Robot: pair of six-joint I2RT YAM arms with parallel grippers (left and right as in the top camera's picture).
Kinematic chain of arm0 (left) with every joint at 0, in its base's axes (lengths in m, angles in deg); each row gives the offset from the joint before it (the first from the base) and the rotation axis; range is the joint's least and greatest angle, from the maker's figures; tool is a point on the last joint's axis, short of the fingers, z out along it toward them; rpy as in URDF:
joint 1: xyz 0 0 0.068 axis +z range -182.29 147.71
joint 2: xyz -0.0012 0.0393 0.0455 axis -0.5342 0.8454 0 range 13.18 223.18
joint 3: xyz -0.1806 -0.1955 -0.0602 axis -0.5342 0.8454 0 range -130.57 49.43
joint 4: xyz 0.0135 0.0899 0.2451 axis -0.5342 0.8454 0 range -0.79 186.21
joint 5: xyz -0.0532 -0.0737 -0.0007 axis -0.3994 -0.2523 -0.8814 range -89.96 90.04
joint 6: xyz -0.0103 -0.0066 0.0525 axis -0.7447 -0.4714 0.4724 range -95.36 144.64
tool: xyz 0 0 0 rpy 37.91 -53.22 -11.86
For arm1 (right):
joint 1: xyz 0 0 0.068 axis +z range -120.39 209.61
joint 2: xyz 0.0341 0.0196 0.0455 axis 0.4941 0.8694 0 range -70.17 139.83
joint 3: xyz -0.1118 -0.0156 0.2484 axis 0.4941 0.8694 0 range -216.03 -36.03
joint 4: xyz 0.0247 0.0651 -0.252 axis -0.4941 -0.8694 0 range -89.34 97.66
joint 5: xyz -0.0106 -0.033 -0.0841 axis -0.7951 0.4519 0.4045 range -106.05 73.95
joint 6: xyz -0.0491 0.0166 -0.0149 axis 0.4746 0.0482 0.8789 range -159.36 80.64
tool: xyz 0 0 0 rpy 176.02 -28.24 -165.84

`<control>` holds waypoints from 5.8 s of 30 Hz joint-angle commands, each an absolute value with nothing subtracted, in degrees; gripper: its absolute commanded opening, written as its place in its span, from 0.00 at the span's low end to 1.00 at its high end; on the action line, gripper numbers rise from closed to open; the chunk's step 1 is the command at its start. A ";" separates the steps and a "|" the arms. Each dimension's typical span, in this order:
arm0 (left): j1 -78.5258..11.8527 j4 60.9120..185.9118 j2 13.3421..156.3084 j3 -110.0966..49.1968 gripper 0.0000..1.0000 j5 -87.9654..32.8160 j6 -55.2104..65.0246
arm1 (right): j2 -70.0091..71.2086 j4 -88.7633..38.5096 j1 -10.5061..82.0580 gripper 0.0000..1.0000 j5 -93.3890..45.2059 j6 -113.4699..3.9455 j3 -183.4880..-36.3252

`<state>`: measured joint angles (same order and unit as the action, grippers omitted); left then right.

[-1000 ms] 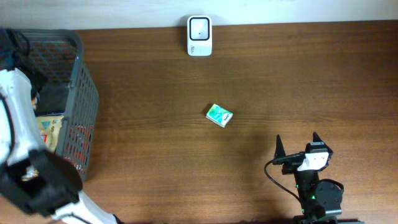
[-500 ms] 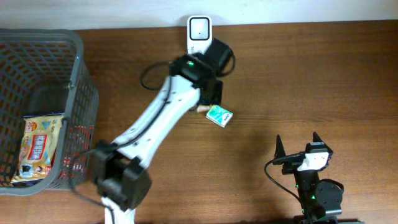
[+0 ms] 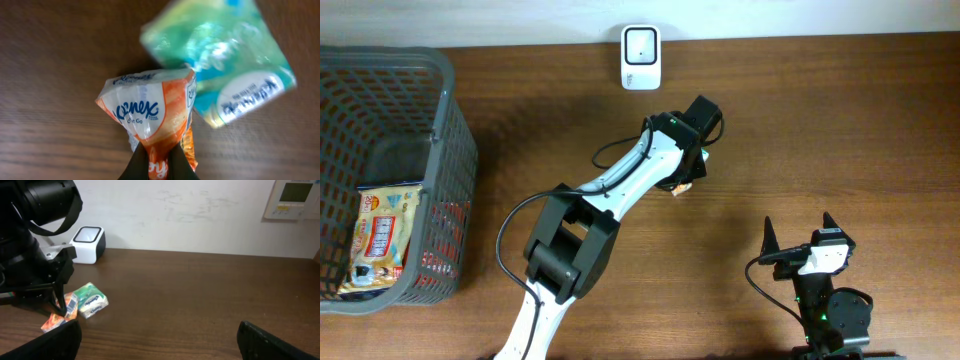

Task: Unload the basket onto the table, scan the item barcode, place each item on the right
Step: 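Carry the orange tissue pack from basket to table with left gripper, then lift the white-yellow snack bag from basket onto table with left gripper, then move the red candy bag from basket onto table with left gripper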

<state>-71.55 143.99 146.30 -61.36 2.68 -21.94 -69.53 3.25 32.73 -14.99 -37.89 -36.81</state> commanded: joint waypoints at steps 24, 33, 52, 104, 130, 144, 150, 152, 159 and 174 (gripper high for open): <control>-51.88 175.49 112.07 -92.55 0.99 48.82 -5.29 | -69.88 3.10 33.08 0.99 -14.73 -38.30 -36.35; -12.12 167.86 109.95 -68.55 0.99 28.09 4.02 | -69.86 3.10 33.08 0.98 -14.73 -38.33 -36.35; -2.70 129.89 121.86 -21.03 0.92 15.48 21.57 | -69.86 3.10 33.08 0.98 -14.73 -38.30 -36.35; -51.82 155.40 113.75 -65.22 0.99 11.24 15.39 | -69.86 3.10 33.08 0.98 -14.70 -38.30 -36.35; -2.49 158.83 126.21 -37.38 0.76 10.43 8.22 | -69.86 3.10 33.08 0.99 -14.73 -38.33 -36.35; -2.49 156.19 128.03 -35.08 0.00 2.76 8.42 | -69.86 3.10 33.08 0.98 -14.73 -38.30 -36.35; -2.51 179.18 127.81 -86.82 0.00 2.09 8.44 | -69.86 3.10 33.08 0.98 -14.73 -38.33 -36.35; -2.53 184.56 127.30 -104.92 0.00 -1.43 8.44 | -69.86 3.10 33.08 0.98 -14.73 -38.33 -36.35; -16.10 185.91 114.85 -122.75 0.00 -28.73 18.32 | -69.86 3.10 33.08 0.99 -14.73 -38.30 -36.35; -61.83 137.89 114.85 -36.53 0.02 -16.67 18.29 | -69.88 3.10 33.08 0.99 -14.73 -38.33 -36.35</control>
